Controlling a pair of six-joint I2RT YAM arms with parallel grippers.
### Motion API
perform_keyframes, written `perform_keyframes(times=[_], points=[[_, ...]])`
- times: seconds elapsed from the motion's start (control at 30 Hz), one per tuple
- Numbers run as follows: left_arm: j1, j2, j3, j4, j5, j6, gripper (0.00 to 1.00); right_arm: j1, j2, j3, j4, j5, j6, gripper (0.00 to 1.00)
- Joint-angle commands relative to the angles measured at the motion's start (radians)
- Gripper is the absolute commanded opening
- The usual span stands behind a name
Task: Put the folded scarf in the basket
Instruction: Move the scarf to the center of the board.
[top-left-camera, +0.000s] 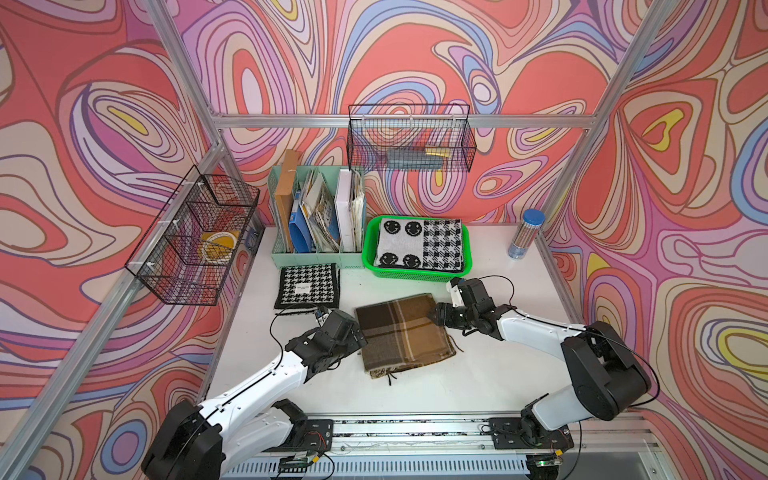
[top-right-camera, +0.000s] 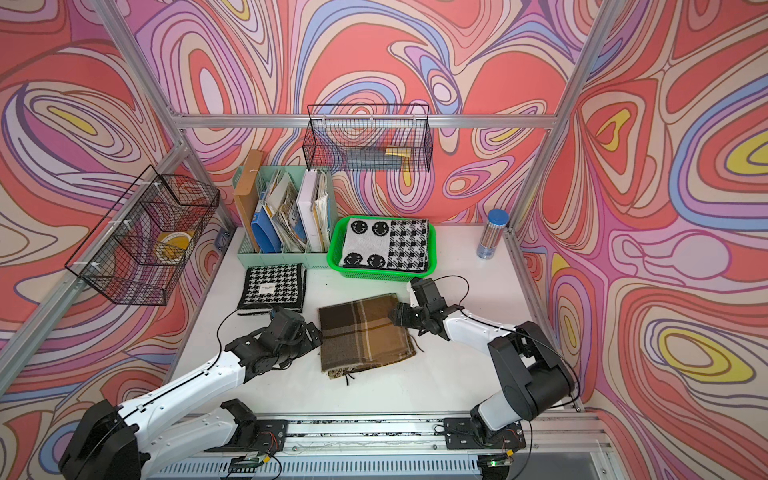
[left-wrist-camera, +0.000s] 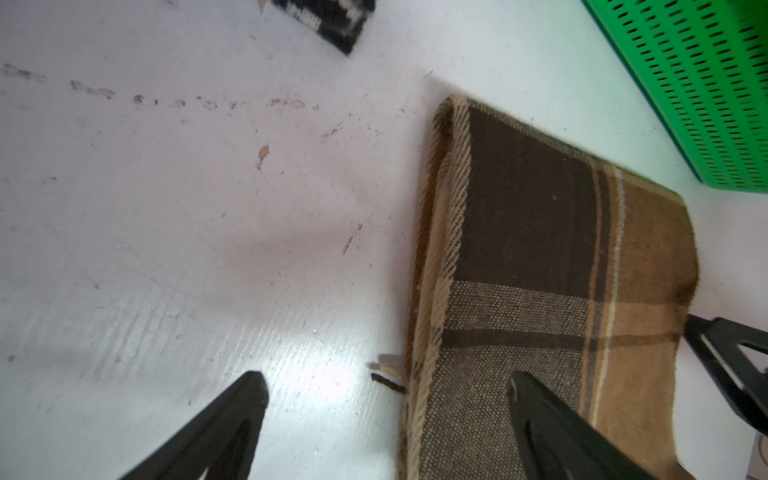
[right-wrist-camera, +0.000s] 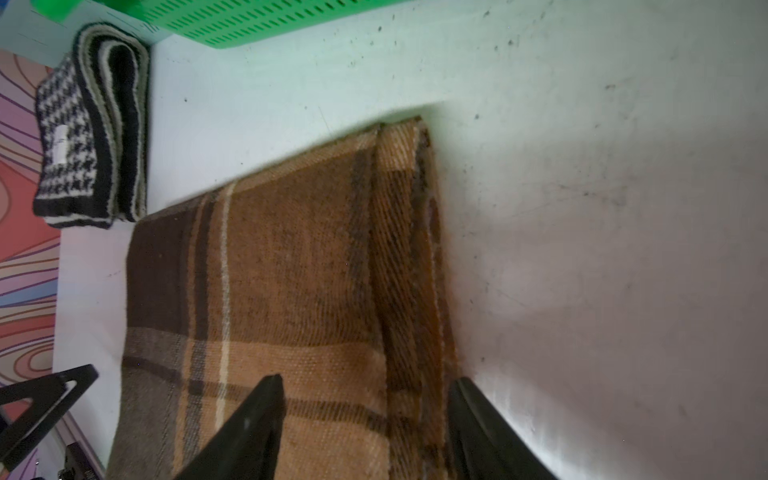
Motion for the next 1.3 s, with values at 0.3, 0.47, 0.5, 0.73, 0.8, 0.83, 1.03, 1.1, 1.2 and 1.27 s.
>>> perform_keyframes(times=[0.3,0.47,0.5,0.73,0.8,0.83,1.03,1.1,1.2,1.27], points=[[0.005,-0.069,-0.076,-0.006,0.007,0.007,0.96,0.095,0.024,-0.007,-0.049,0.066,0.067,0.37],[0.005,-0.050,-0.078,0.018,0.014,0.020,0.97,0.117,-0.035,-0.053,-0.085,0.082,0.091,0.00],[0.005,-0.043,-0.075,0.022,0.013,0.027,0.97,0.117,-0.060,-0.066,-0.097,0.097,0.100,0.00],[0.006,0.035,-0.042,0.077,0.041,0.072,0.97,0.117,-0.242,-0.133,-0.211,0.187,0.130,0.04],[0.005,0.064,-0.025,0.107,0.071,0.095,0.97,0.117,-0.263,-0.132,-0.235,0.189,0.125,0.30],[0.006,0.080,-0.016,0.122,0.089,0.109,0.97,0.116,-0.274,-0.127,-0.247,0.196,0.124,0.42],[0.006,0.158,0.070,0.167,0.138,0.165,0.97,0.107,-0.321,-0.110,-0.255,0.220,0.119,0.67],[0.006,0.177,0.078,0.187,0.142,0.172,0.97,0.095,-0.317,-0.104,-0.237,0.203,0.116,0.71],[0.006,0.223,0.090,0.221,0.149,0.177,0.97,0.061,-0.282,-0.082,-0.215,0.170,0.116,0.72],[0.006,0.264,0.112,0.228,0.167,0.184,0.97,0.028,-0.249,-0.066,-0.199,0.143,0.115,0.72]])
